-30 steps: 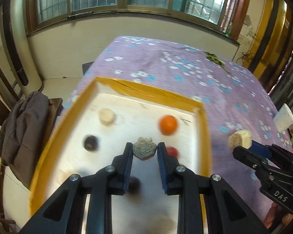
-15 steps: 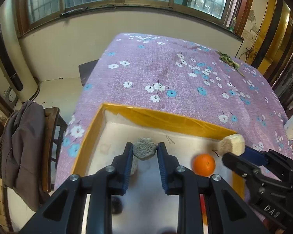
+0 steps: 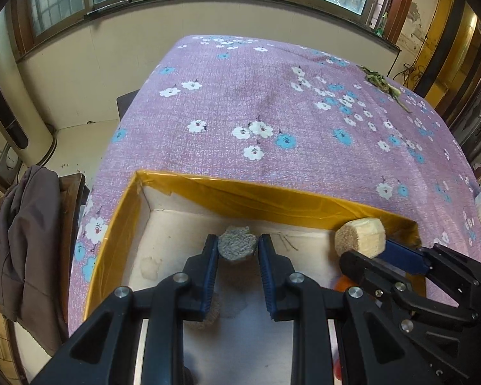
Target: Organize fruits
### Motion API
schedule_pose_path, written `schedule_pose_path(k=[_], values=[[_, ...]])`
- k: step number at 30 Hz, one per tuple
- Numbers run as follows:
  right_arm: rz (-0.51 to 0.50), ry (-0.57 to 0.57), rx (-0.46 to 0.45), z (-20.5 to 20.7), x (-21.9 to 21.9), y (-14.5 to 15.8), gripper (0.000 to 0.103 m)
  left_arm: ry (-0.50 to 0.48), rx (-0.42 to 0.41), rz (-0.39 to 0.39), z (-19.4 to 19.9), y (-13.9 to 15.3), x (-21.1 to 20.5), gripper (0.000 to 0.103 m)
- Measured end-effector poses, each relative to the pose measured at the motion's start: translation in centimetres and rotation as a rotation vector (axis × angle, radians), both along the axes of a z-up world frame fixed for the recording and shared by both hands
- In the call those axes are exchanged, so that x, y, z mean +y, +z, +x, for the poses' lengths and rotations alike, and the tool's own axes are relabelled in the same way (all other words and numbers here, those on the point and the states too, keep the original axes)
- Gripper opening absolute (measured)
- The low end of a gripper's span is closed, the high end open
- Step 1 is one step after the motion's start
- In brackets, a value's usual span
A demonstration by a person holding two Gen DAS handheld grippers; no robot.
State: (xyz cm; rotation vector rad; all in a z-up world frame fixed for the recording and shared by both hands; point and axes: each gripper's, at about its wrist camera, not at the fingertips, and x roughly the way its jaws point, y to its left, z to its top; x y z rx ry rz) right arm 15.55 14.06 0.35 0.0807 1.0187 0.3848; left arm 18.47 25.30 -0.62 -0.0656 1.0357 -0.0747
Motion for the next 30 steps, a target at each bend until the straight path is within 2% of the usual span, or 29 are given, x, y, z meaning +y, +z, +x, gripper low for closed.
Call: schedule_pose_path(k=[8, 17, 21, 30], values=[[-0.03, 0.003, 0.012, 0.0, 0.6, -0.1, 0.035, -0.011, -0.007, 0.028, 0.1, -0.2, -0.2, 0.028], [-0.06, -0.008, 0.036, 0.3, 1.0, -0.3, 0.035, 0.001, 0.0, 0.001, 0.3, -0.2, 0.3, 0.029], [-0.064, -0.02, 0.036, 0.0, 0.6, -0.2, 0.036, 0.022, -0.001, 0.005, 0.1, -0.2, 0.8, 0.043], [-0.109, -0.049, -0.005, -1.7, -0.5, 1.0, 0.037, 0.031, 0.002, 0.014, -1.2, 0.0, 1.2, 0.049]])
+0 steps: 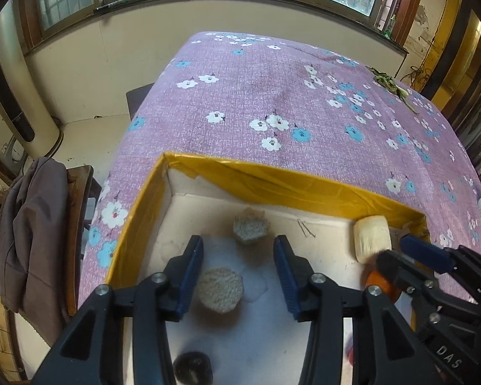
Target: Organize fruits
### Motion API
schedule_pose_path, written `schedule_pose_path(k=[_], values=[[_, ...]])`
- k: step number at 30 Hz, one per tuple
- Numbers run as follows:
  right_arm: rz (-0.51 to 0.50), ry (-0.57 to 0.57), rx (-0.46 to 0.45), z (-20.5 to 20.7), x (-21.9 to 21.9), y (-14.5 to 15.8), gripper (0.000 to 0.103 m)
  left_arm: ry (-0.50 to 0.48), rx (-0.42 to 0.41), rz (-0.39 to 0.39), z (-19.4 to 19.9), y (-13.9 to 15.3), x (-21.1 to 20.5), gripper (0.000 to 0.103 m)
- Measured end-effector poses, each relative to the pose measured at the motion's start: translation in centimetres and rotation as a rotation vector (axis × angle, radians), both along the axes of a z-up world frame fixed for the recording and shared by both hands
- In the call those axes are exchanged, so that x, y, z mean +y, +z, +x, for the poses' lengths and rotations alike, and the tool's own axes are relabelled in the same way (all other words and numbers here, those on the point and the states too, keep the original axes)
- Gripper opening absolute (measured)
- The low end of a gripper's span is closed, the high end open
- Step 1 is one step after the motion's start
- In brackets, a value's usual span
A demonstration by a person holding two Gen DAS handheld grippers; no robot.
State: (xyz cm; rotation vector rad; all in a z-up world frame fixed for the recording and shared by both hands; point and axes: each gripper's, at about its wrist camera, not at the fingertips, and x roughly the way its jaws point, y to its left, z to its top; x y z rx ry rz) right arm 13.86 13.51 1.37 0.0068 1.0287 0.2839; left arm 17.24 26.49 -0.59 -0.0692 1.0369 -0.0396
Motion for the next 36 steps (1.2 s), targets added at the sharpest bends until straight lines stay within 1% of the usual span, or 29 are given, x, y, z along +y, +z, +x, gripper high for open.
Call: schedule_pose_path(k=[2, 3, 4, 5, 8, 10, 11, 13, 14, 18, 20, 21, 22, 24, 26, 29, 30, 31, 34, 36], values=[[-0.008, -0.003, -0.025, -0.9, -0.4, 0.6, 0.037, -0.001, -0.012, 0.004, -0.5, 0.3, 0.0, 0.052], [-0.012, -0.004, -0.036, -1.4, -0.6, 0.9, 0.037, 0.003, -0.022, 0.013, -0.9, 0.6, 0.0, 0.059], [-0.014, -0.004, -0.047, -1.9, -0.8, 1.3, 0.037, 0.012, -0.035, 0.027, -1.3, 0.9, 0.1, 0.068], [-0.015, -0.004, -0.053, -2.4, -1.0, 1.6, 0.037, 0.019, -0.054, 0.04, -1.8, 1.3, 0.2, 0.071], [-0.005, 0.0, -0.072, -4.4, -1.9, 2.5, 0.039, 0.033, -0.097, 0.064, -3.6, 2.4, 0.6, 0.075], [-0.001, 0.011, -0.082, -5.8, -2.3, 3.0, 0.04, 0.054, -0.118, 0.067, -5.1, 3.0, 1.0, 0.083], [-0.002, 0.017, -0.091, -6.8, -2.5, 3.2, 0.041, 0.068, -0.13, 0.068, -5.9, 3.3, 1.1, 0.085], [-0.005, 0.035, -0.109, -8.7, -2.9, 3.6, 0.046, 0.086, -0.143, 0.075, -7.8, 3.6, 1.1, 0.091], [-0.008, 0.043, -0.115, -9.4, -3.0, 3.6, 0.047, 0.095, -0.154, 0.081, -8.8, 3.8, 0.9, 0.091], [-0.037, 0.083, -0.166, -13.7, -3.5, 3.7, 0.054, 0.165, -0.224, 0.114, -13.7, 4.7, -0.2, 0.101], [-0.053, 0.105, -0.183, -15.4, -3.8, 3.7, 0.058, 0.19, -0.252, 0.114, -15.9, 4.9, -0.8, 0.103], [-0.059, 0.115, -0.191, -16.4, -4.0, 3.8, 0.063, 0.206, -0.258, 0.116, -17.2, 4.9, -1.3, 0.103], [-0.064, 0.118, -0.202, -17.2, -4.3, 3.9, 0.071, 0.217, -0.26, 0.116, -18.1, 4.8, -1.7, 0.103], [-0.063, 0.124, -0.23, -18.8, -4.9, 4.4, 0.077, 0.254, -0.254, 0.122, -19.7, 4.6, -2.4, 0.103], [-0.063, 0.131, -0.247, -20.1, -5.6, 4.7, 0.079, 0.287, -0.244, 0.126, -21.2, 4.3, -3.1, 0.103], [-0.075, 0.138, -0.251, -21.4, -6.4, 5.0, 0.085, 0.328, -0.2, 0.113, -23.3, 3.7, -3.8, 0.103], [-0.078, 0.142, -0.249, -21.8, -6.6, 5.0, 0.09, 0.345, -0.204, 0.113, -24.1, 3.7, -4.0, 0.103], [-0.081, 0.144, -0.251, -22.2, -6.7, 5.0, 0.093, 0.361, -0.211, 0.119, -24.9, 3.8, -4.3, 0.103], [-0.083, 0.161, -0.263, -23.4, -6.9, 5.3, 0.093, 0.389, -0.204, 0.143, -26.5, 3.9, -4.9, 0.103], [-0.081, 0.154, -0.262, -24.0, -7.0, 5.4, 0.093, 0.374, -0.195, 0.165, -27.1, 4.1, -5.5, 0.103]])
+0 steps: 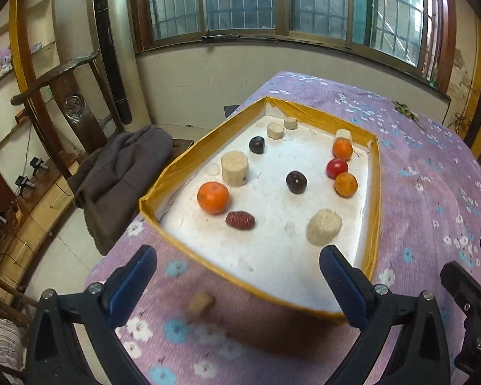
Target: Organize fruits
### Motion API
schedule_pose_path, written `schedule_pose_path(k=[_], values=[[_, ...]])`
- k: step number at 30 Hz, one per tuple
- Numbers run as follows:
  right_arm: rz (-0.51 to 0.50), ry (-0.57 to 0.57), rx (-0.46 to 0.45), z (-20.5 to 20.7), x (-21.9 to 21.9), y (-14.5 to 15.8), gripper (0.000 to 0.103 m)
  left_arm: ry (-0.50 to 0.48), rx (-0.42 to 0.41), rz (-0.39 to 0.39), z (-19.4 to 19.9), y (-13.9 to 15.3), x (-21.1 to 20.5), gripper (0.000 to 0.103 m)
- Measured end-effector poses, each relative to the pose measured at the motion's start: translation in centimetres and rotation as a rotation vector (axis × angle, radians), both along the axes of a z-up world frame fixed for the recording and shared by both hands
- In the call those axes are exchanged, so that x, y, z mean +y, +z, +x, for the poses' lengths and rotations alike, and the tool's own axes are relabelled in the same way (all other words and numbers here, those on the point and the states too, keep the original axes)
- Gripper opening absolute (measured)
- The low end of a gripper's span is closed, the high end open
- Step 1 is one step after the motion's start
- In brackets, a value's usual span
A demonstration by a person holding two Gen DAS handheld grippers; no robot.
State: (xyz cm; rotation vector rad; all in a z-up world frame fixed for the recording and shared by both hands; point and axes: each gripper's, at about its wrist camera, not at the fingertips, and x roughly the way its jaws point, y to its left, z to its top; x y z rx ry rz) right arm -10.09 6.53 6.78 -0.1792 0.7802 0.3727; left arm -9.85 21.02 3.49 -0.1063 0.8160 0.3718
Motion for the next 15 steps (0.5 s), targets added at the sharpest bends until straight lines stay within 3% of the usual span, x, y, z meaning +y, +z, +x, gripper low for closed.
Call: schedule_pose_path(k=[5, 7, 15], values=[[-0.004, -0.023, -0.015, -1.5, 0.1, 0.1, 0.094, -0.075, -0.016, 0.072, -1.1, 0.7, -1.4, 0.103], [0.006, -0.035, -0.019, -2.1, 0.1, 0.1, 0.094, -0.077, -0.007, 0.057, -1.4, 0.9, -1.3, 0.103], [-0.014, -0.094, -0.017, -3.0, 0.5, -0.2, 0.094, -0.044, -0.115, 0.034, -3.2, 2.0, 0.7, 0.103]])
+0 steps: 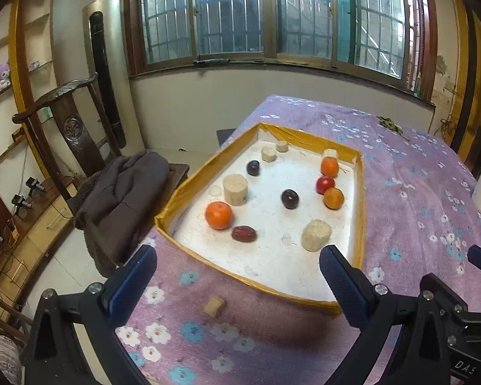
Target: Organize fruits
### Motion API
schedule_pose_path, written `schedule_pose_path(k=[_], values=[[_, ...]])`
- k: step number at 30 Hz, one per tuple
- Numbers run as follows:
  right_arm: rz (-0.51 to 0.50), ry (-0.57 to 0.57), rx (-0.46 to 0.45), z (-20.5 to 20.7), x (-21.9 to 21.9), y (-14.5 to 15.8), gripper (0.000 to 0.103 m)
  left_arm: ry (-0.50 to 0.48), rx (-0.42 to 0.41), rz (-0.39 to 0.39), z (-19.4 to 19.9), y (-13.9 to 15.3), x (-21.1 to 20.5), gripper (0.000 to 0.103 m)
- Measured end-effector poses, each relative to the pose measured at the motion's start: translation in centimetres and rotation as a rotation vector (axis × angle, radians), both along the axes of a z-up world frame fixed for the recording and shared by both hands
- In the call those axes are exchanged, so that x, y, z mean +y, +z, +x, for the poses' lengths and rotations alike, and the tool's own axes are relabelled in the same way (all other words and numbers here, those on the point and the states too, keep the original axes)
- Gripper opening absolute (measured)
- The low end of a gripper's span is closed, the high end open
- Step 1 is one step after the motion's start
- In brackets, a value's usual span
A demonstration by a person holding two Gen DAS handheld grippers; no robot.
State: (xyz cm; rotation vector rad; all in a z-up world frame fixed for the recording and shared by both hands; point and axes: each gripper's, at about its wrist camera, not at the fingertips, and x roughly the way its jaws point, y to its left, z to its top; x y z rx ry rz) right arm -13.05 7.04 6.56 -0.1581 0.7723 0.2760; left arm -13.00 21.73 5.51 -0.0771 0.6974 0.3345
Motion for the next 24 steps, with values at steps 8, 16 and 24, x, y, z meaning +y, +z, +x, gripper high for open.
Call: schedule_pose_path(k=[8, 16, 24], values=[[-0.007, -0.037, -0.013, -0.3, 0.7, 0.3, 0.094, -0.055, -0.01, 0.002, 0.1, 0.1, 0.7, 0.103], [-0.031, -0.048, -0.019, -0.7, 1.2, 0.2, 0.094, -0.088, -0.019, -0.019, 0.1, 0.2, 0.9, 0.102], [-0.025, -0.067, -0.01, -0.8, 1.0, 0.2, 0.094, -0.113, -0.006, -0.048, 0.2, 0.1, 1.2, 0.103]])
